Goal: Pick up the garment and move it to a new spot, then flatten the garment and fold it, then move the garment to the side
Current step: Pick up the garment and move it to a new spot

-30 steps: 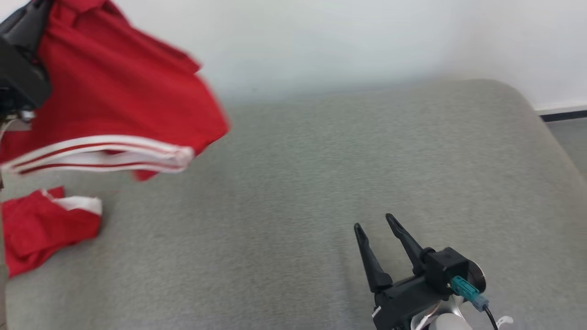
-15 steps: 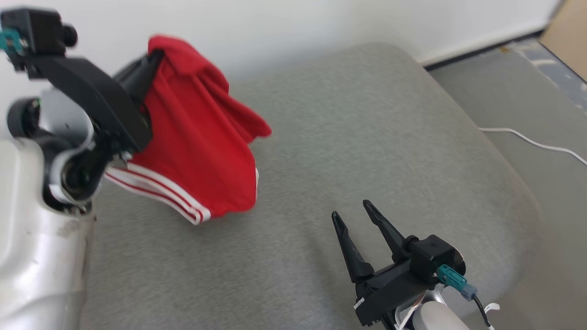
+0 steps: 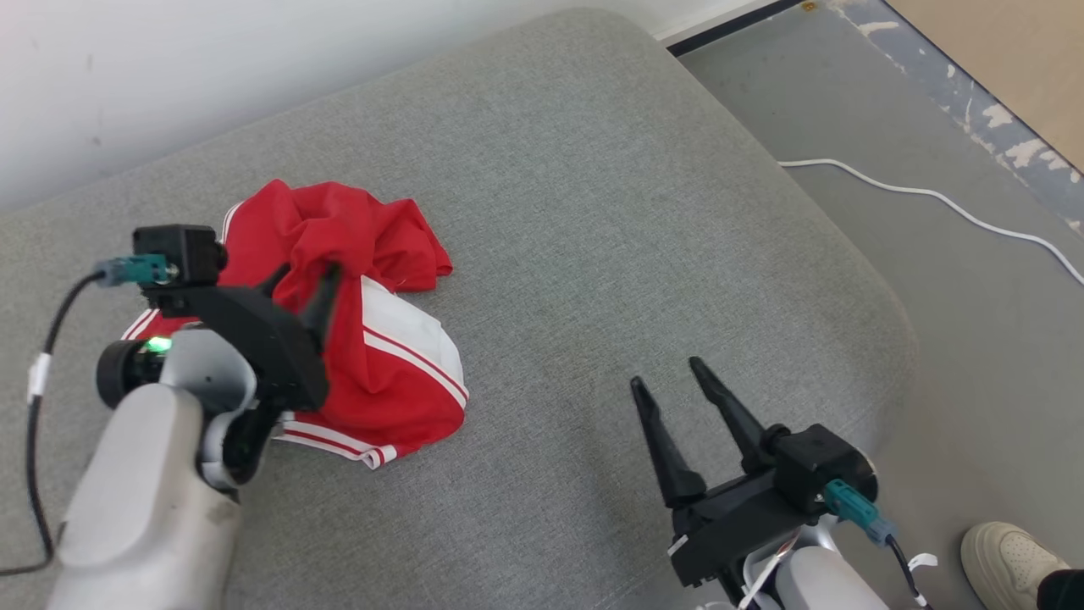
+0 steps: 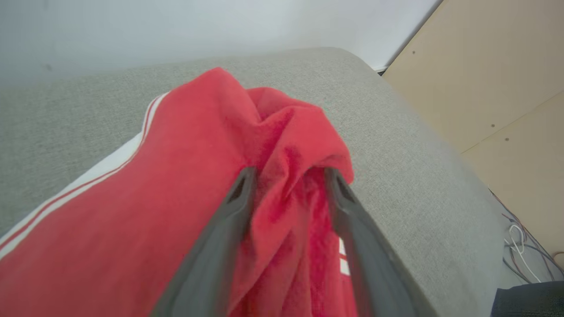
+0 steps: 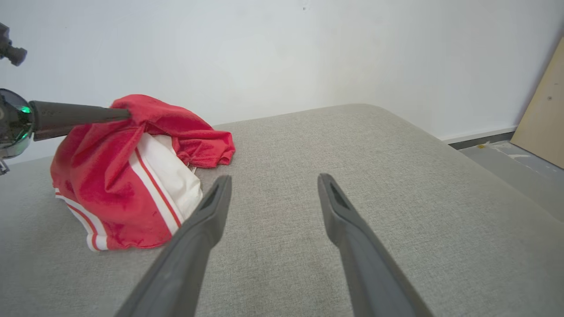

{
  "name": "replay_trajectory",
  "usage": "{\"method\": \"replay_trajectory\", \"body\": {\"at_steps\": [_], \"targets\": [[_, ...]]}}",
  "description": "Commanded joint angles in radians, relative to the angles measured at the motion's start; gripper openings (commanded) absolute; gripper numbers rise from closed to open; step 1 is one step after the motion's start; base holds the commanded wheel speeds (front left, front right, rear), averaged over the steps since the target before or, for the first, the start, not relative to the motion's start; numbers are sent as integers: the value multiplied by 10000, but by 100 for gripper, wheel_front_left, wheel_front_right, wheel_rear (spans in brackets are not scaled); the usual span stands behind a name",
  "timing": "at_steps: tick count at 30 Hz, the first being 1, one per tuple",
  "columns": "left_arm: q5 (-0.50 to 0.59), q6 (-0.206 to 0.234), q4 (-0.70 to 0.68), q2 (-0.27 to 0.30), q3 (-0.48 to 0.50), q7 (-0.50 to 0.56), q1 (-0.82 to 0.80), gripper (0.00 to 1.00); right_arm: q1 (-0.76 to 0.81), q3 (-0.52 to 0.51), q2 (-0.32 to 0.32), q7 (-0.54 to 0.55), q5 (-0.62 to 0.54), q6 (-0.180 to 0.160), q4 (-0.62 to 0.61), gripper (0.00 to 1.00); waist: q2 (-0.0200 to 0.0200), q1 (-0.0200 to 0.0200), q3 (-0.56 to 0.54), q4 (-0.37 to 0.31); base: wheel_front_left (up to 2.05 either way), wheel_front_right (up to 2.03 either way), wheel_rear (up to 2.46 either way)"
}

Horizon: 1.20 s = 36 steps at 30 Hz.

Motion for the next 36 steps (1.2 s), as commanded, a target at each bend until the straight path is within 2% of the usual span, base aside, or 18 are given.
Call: {"method": "replay_trajectory", "body": {"at_steps": [1, 7, 11, 16, 26, 31, 36], "targets": [[40, -10, 96, -182, -14, -449, 26, 100, 119, -196, 2, -46, -182, -25, 15, 100, -2, -2, -122, 356, 0, 0, 0], [90, -166, 258, -713, 52, -2549, 461, 100, 264, -832, -19, 68, -798, -25, 80, 100, -2, -2, -827, 1493, 0, 0, 0], [298, -248, 131, -740, 114, -3990, 1112, 100, 458, -1219, -179, 249, -1091, -25, -54, 100, -2, -2, -1396, 2276, 0, 0, 0], [624, -150, -136, -552, 176, -5209, 2126, 100, 740, -1523, -516, 530, -1156, -25, -341, 100, -2, -2, -1969, 3182, 0, 0, 0], [1359, 188, -1432, -266, 478, -5688, 4482, 100, 1421, -1782, -1061, 729, -770, -25, -602, 100, -2, -2, -2654, 4488, 0, 0, 0], [1783, 237, -2522, -366, 988, -5688, 5790, 100, 1723, -1904, -1146, 652, -630, -25, -570, 100, -2, -2, -2828, 4771, 0, 0, 0], [2079, 263, -3047, -595, 1394, -5685, 6748, 100, 1951, -2128, -1181, 563, -586, -25, -399, 100, -2, -2, -2896, 4835, 0, 0, 0]]}}
